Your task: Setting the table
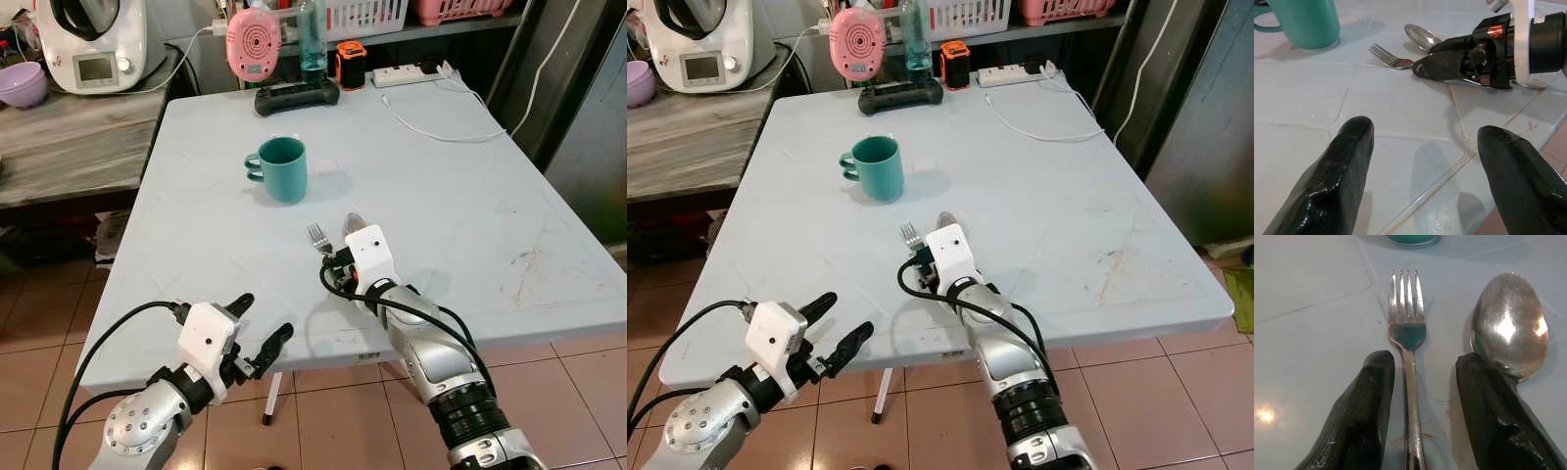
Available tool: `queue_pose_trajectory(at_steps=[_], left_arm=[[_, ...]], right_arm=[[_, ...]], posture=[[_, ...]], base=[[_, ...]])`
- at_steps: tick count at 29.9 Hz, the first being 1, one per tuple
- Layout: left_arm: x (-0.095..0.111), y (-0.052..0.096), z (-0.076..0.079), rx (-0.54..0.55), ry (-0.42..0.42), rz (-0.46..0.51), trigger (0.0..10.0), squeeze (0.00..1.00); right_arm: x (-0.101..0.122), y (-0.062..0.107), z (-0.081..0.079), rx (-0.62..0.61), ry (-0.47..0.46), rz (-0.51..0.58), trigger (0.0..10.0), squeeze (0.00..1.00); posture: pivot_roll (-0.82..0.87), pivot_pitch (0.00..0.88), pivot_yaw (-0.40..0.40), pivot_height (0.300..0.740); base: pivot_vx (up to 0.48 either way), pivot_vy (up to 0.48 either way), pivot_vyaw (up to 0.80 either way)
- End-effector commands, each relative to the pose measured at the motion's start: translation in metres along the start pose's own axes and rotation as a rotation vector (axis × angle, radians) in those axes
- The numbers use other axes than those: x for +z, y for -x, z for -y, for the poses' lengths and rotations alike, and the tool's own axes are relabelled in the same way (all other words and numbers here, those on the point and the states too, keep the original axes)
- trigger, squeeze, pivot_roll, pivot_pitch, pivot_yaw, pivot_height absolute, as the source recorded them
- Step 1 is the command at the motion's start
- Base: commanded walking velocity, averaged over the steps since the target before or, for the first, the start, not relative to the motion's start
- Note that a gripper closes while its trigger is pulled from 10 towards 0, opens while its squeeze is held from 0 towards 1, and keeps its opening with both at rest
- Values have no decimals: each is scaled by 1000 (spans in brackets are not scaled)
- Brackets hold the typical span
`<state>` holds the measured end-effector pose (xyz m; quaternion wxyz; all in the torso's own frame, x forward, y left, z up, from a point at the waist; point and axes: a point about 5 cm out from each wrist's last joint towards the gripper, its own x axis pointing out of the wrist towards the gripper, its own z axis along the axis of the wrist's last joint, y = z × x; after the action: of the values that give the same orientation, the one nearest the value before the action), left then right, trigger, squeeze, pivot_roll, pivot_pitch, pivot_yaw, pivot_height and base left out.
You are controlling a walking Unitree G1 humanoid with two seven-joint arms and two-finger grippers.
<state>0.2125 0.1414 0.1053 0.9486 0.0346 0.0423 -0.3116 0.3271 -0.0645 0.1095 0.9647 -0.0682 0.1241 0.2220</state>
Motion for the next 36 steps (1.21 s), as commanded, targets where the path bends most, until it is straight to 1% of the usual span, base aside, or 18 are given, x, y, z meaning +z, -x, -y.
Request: queue_pose_trajectory(at_steps=[1, 9, 12, 13, 14, 15, 16, 17, 22, 23, 24, 25, 26, 27, 28, 36], left_arm=[[0, -1, -1, -10, -13, -4, 10000, 0], [0, -2, -1, -13, -15, -1, 10000, 0], [1, -2, 0, -18, -12, 5, 10000, 0], [2, -3, 1, -28, -6, 13, 10000, 0], [3, -3, 1, -33, -4, 16, 10000, 0], [3, -3, 2, -36, -2, 18, 10000, 0], [3, -3, 2, -39, 0, 18, 10000, 0], [3, -4, 2, -47, 3, 18, 10000, 0], [3, -4, 4, -69, 10, 18, 10000, 0], [3, -4, 4, -69, 10, 18, 10000, 0], [3, -4, 4, -70, 10, 18, 10000, 0], [3, -4, 4, -70, 10, 17, 10000, 0], [3, -4, 4, -71, 10, 17, 10000, 0], [3, -4, 4, -71, 10, 17, 10000, 0], [2, -4, 4, -72, 11, 15, 10000, 0], [1, -3, 4, -67, 8, 11, 10000, 0]], right_arm=[[10, -2, -8, 7, -8, 24, 10000, 1000], [9, -2, -12, 9, -2, 2, 10000, 1000], [7, -2, -13, 6, 27, -23, 10000, 1000], [3, -2, -12, -7, 27, -47, 10000, 800], [2, -2, -12, -9, 25, -55, 10000, 800], [1, -2, -12, -9, 25, -63, 10000, 686], [-1, -2, -12, -9, 28, -70, 10000, 506], [-2, -2, -12, -7, 34, -78, 10000, 0], [-8, -1, -12, -7, 22, -112, 10000, 0], [-9, -1, -10, -13, 19, -119, 8706, 0], [-10, -1, -10, -14, 16, -125, 3922, 0], [-11, -2, -9, -14, 14, -129, 3922, 0], [-13, -2, -8, -15, 5, -142, 1725, 0], [-13, -2, -8, -16, 3, -145, 1725, 0], [-13, -2, -8, -8, -8, -143, 0, 0], [-17, -2, -9, 4, -10, -176, 0, 0]], posture=[[-80, 97, 110, 740], [-82, 96, 111, 740], [-84, 94, 110, 740], [-84, 94, 109, 740], [-84, 94, 109, 740], [-85, 94, 109, 740], [-86, 93, 109, 740], [-85, 94, 108, 740], [-89, 93, 107, 740], [-89, 93, 107, 740], [-89, 93, 107, 740], [-89, 93, 107, 740], [-89, 93, 106, 740], [-89, 93, 106, 740], [-88, 93, 105, 740], [-84, 92, 98, 740]], base=[[0, 0, 0], [0, 0, 0], [0, 0, 0], [0, 0, 0], [0, 0, 0], [0, 0, 0], [0, 0, 0], [0, 0, 0], [0, 0, 0], [0, 0, 0], [0, 0, 0], [0, 0, 0], [0, 0, 0], [0, 0, 0], [0, 0, 0], [0, 0, 0]])
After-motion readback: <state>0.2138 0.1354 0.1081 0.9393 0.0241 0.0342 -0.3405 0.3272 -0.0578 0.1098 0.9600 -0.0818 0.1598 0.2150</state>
